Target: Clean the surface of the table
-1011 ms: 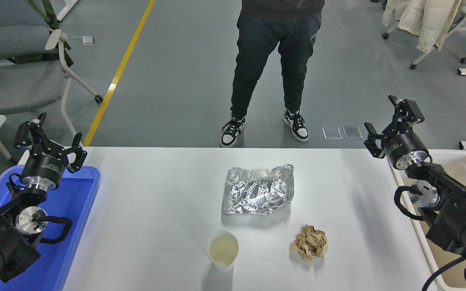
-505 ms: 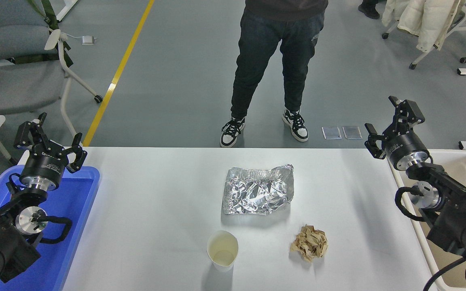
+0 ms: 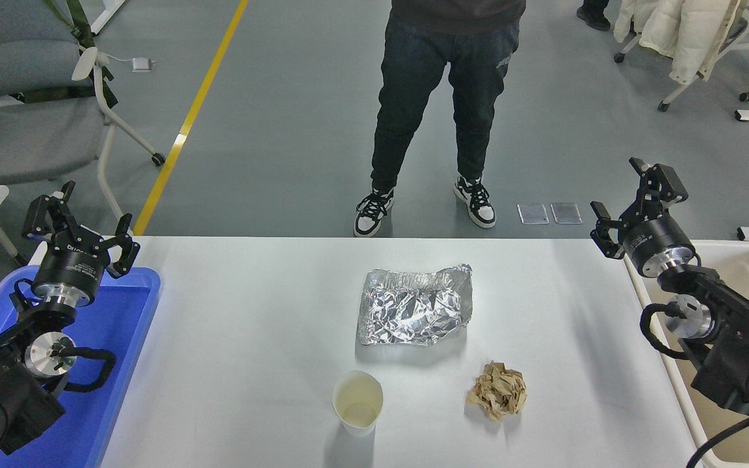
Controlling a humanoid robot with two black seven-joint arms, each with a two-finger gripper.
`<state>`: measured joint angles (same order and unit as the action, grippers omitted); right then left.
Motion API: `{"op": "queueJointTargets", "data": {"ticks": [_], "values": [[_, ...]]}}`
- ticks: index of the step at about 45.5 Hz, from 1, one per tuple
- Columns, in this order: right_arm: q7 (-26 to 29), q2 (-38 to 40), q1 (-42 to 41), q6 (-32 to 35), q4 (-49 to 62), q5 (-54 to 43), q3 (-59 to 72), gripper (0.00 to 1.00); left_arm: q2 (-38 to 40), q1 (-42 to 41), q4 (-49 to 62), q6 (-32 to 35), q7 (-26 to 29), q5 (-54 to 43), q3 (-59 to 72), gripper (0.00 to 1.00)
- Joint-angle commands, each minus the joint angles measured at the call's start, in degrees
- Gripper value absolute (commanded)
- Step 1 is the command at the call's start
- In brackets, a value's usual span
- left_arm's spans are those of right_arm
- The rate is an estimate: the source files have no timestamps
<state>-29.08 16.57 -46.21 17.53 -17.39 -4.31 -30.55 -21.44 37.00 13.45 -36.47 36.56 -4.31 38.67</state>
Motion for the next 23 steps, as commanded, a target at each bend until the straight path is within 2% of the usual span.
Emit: {"op": "queueJointTargets", "data": {"ticks": [1, 11, 23], "values": [[0.34, 1.62, -0.98, 0.66, -0.28, -0.35, 0.05, 0.99, 0.0, 0.0, 0.0, 0.0, 0.0, 0.0, 0.0, 1.0], [0.08, 2.68, -0.81, 5.23, -0.1, -0.35, 0.14, 1.0, 0.0, 0.09, 0.0, -0.09, 0.0, 0.0, 0.0, 1.0], [0.25, 2.41, -0.72, 4.35, 0.51, -0.35, 0.23, 0.99, 0.0, 0.17, 0.09, -0.27, 0.0, 0.0, 0.0, 1.0]]}}
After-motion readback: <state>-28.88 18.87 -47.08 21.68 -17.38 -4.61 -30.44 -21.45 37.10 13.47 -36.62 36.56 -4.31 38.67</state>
